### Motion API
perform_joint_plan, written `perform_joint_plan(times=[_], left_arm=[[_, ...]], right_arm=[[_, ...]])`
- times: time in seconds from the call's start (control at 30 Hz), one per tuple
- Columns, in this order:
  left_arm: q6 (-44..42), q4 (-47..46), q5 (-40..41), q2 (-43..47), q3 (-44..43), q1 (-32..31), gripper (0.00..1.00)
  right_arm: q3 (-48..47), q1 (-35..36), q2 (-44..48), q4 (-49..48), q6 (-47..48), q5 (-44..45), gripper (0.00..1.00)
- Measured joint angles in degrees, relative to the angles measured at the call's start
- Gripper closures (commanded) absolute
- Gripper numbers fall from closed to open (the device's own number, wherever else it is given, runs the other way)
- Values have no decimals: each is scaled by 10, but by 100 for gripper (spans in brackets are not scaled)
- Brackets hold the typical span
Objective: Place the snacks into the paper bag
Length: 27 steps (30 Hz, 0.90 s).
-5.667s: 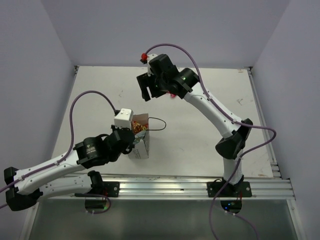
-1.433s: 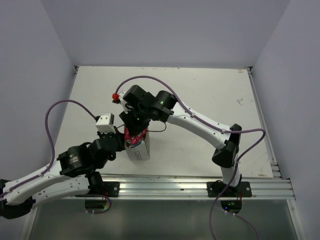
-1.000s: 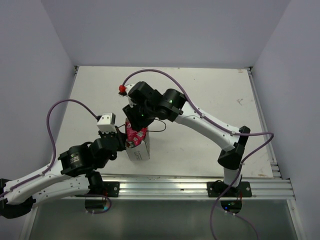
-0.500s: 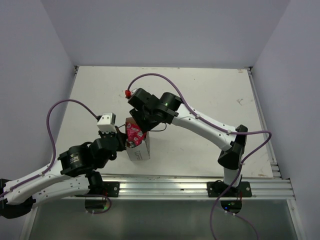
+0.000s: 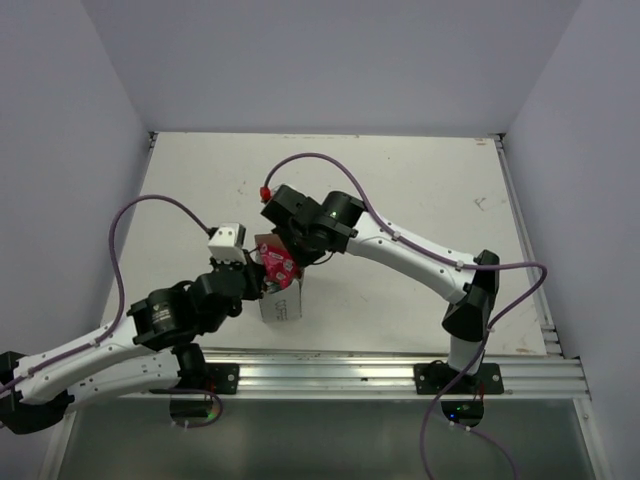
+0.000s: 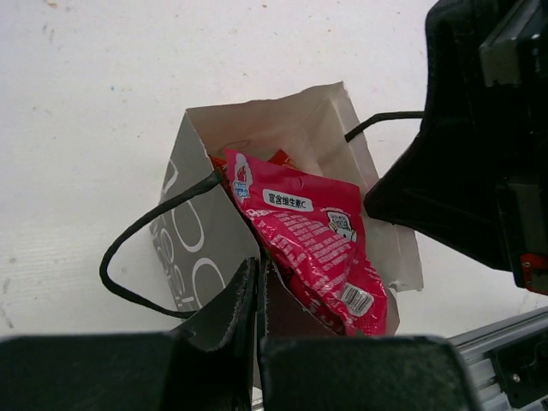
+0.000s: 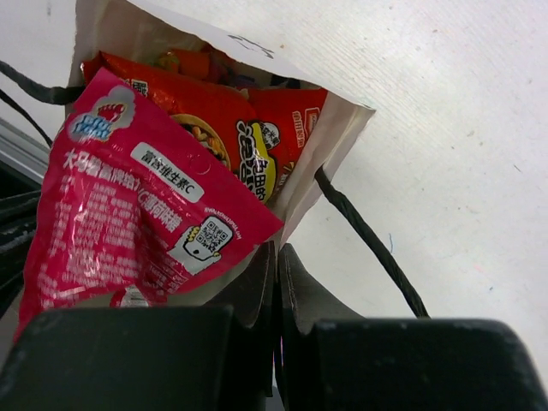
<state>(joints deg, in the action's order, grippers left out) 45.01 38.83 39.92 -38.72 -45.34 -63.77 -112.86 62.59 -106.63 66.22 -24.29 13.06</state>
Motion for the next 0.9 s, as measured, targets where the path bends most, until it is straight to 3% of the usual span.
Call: perform_joint_plan(times=[0.3,0.9], left_arm=[[-47,-117,-54,-77,3,0,100],[-67,-190,-103,-122,3,0,100]], right_arm=[[79,-1,60,4,-19,38,100],[154,-42,137,30,-31,68,100]])
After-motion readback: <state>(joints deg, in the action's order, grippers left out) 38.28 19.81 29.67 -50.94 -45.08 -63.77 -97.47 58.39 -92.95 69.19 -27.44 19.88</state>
